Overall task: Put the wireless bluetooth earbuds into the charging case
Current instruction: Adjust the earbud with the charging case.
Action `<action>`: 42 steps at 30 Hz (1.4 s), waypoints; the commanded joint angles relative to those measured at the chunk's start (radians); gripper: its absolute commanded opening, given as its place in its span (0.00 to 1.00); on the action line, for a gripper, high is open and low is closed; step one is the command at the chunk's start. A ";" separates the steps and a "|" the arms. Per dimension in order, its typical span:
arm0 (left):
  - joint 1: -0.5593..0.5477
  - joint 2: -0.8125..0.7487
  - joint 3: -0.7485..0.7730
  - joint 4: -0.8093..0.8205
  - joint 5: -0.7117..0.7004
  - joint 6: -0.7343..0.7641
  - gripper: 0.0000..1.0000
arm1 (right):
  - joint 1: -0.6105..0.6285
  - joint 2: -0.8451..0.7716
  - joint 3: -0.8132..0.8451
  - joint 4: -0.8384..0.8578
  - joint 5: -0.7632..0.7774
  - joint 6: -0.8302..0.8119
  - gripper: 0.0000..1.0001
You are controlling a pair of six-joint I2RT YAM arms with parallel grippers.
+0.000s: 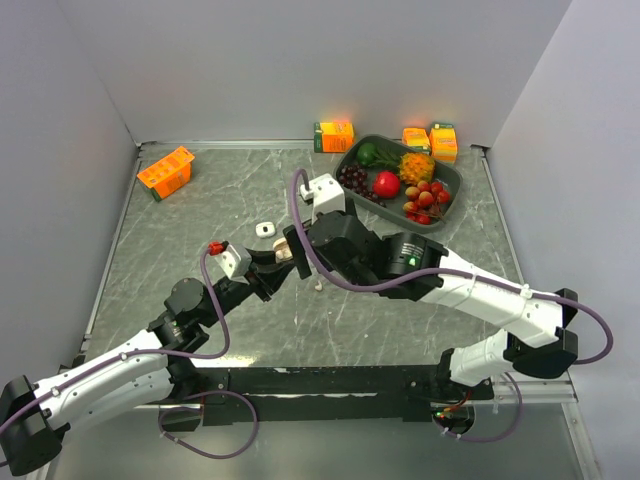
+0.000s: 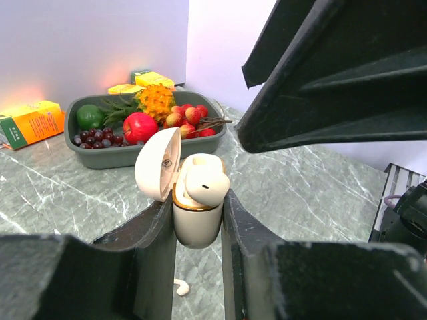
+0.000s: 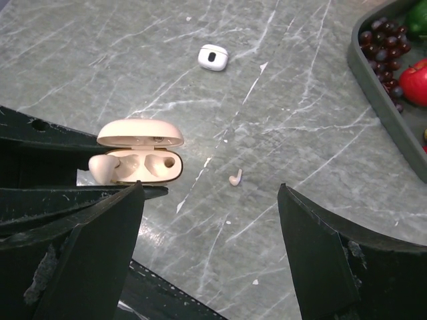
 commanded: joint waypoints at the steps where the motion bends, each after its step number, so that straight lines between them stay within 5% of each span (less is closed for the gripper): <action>1: -0.003 -0.007 0.048 0.036 0.001 0.008 0.01 | -0.004 -0.077 -0.019 0.070 -0.034 -0.026 0.88; 10: -0.003 0.005 0.052 0.036 0.004 0.008 0.01 | 0.007 -0.040 0.001 0.128 -0.154 -0.047 0.91; 42: -0.003 -0.032 0.060 0.031 0.035 -0.007 0.01 | -0.059 -0.005 -0.029 0.081 -0.149 -0.017 0.92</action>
